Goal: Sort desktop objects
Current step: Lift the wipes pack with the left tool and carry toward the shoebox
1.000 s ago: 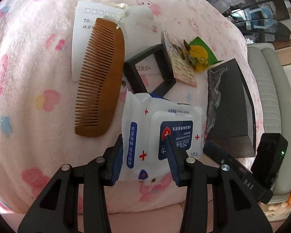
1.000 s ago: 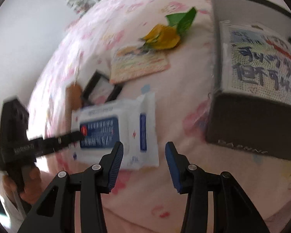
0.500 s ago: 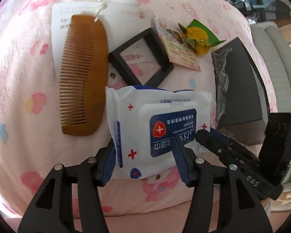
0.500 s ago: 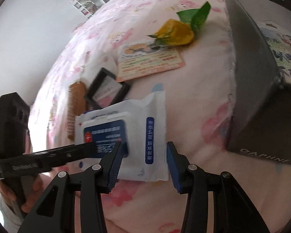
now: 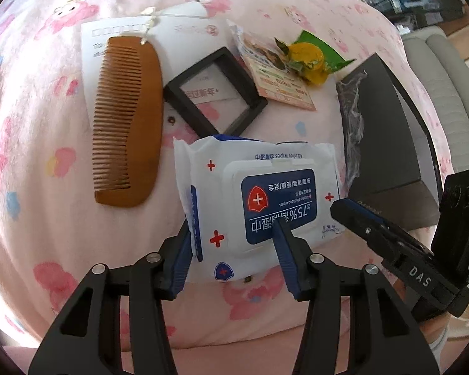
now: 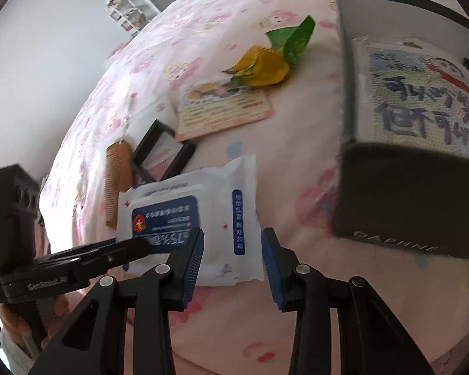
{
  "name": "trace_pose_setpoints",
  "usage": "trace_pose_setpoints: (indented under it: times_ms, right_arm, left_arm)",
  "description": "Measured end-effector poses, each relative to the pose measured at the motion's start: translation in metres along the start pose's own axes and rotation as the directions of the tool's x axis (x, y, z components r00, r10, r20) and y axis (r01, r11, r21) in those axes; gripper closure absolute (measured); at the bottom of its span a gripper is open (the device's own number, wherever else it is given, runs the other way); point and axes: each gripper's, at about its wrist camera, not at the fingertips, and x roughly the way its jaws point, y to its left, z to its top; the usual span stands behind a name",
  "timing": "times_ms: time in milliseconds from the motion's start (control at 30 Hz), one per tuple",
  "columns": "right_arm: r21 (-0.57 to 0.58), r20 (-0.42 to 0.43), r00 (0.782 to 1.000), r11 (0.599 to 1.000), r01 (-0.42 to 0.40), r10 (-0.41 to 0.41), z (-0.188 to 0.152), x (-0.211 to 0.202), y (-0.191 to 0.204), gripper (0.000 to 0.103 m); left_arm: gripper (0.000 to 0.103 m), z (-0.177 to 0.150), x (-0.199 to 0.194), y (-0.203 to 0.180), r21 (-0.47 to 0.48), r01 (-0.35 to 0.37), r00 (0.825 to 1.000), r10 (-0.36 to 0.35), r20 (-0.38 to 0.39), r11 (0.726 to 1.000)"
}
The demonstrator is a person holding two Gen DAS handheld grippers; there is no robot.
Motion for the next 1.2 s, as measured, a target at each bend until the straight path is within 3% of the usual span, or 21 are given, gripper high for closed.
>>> trace_pose_setpoints:
  times_ms: [133,333,600,700,900,1100,1200]
  right_arm:
    - [-0.028,-0.041,0.999,0.999,0.017,-0.018,0.0,0.021,0.001,0.065]
    - [-0.052,-0.037,0.998,0.997,-0.053,0.051,-0.006,0.014,0.011,0.063]
    - [-0.075,-0.035,0.995,0.993,-0.093,0.09,-0.017,-0.018,0.023,0.063]
    - [-0.09,-0.02,0.996,0.992,-0.094,0.092,-0.017,-0.027,0.028,0.064]
    - [-0.08,0.018,0.994,0.991,-0.107,0.109,-0.011,-0.046,0.024,0.063]
    - [-0.077,0.052,0.99,0.989,-0.124,0.128,-0.002,-0.072,0.017,0.064]
    - [-0.067,0.112,0.986,0.991,-0.119,0.126,0.007,-0.099,0.007,0.064]
  left_arm:
    - [0.05,0.001,0.009,0.0,0.006,-0.023,0.999,0.023,-0.026,1.0]
    - [0.047,-0.004,0.012,-0.012,0.07,-0.037,0.999,0.039,-0.027,0.997]
    - [0.047,-0.008,0.002,-0.012,0.057,0.087,0.996,-0.086,-0.016,0.995]
    - [0.048,-0.011,0.0,-0.02,0.089,0.095,0.995,-0.095,-0.007,0.991]
    - [0.055,-0.016,-0.024,-0.036,0.131,0.087,0.991,-0.098,0.086,0.988]
    - [0.055,-0.011,-0.041,-0.067,0.173,0.059,0.99,-0.08,0.114,0.983]
    - [0.055,-0.004,-0.049,-0.09,0.211,0.066,0.987,-0.095,0.132,0.975]
